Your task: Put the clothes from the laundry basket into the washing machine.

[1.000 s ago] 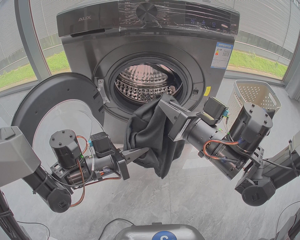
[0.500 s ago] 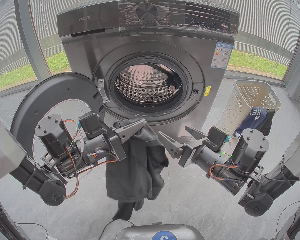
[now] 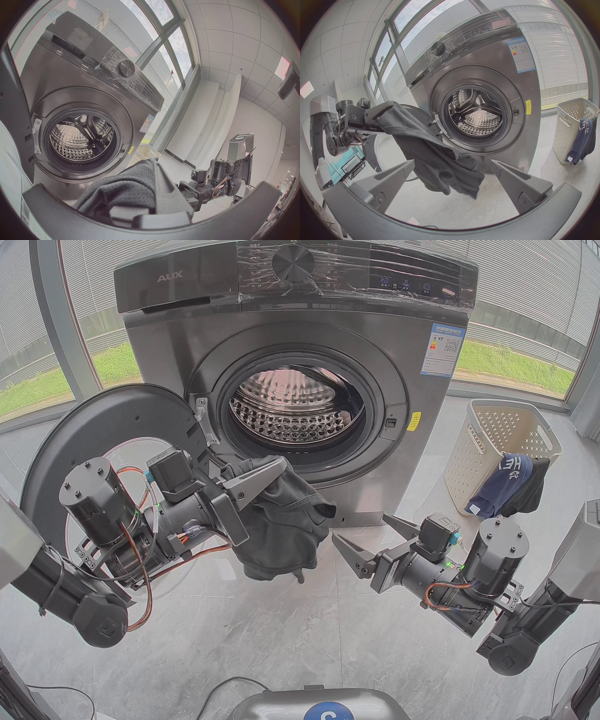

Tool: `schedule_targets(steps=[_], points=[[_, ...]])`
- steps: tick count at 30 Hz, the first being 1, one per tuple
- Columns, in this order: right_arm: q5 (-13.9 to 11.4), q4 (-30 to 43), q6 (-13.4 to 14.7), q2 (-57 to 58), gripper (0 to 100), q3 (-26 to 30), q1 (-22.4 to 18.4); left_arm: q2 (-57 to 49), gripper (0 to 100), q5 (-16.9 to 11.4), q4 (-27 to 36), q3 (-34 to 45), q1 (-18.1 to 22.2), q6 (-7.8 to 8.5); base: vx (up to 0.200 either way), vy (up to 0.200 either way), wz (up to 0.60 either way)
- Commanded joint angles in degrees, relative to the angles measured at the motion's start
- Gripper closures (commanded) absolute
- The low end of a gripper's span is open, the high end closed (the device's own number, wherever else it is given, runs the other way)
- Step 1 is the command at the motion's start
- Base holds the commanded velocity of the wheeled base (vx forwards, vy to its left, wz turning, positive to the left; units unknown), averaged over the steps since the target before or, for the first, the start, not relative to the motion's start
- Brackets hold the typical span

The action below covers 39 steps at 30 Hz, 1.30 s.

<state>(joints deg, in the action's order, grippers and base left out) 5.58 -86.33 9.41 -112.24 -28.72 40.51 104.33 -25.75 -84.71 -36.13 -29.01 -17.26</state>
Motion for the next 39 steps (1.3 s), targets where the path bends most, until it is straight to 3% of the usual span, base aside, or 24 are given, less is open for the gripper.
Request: schedule_targets(steps=[1, 15, 35, 39], points=[[-0.49, -1.21, -0.09, -3.86, 0, 0.07, -0.69, -0.88, 100, -0.01, -0.19, 0.01, 0.01, -0.05, 0.0, 0.0, 0.0], [-0.84, -1.73, -0.97, -10.02, 0, -4.15, -2.63, -0.97, 100, -0.01, -1.16, -0.08, 0.01, -0.14, 0.0, 0.0, 0.0], [-1.45, -2.44, -0.97, -12.48, 0, -4.94, -2.54, -1.93, 100, -0.01, -1.07, 0.19, 0.01, -0.14, 0.0, 0.0, 0.0], [-1.45, -2.44, -1.06, -14.24, 0, -8.54, -2.36, -1.93, 100, -0.01, -1.07, 0.19, -0.08, -0.05, 0.0, 0.0, 0.0]])
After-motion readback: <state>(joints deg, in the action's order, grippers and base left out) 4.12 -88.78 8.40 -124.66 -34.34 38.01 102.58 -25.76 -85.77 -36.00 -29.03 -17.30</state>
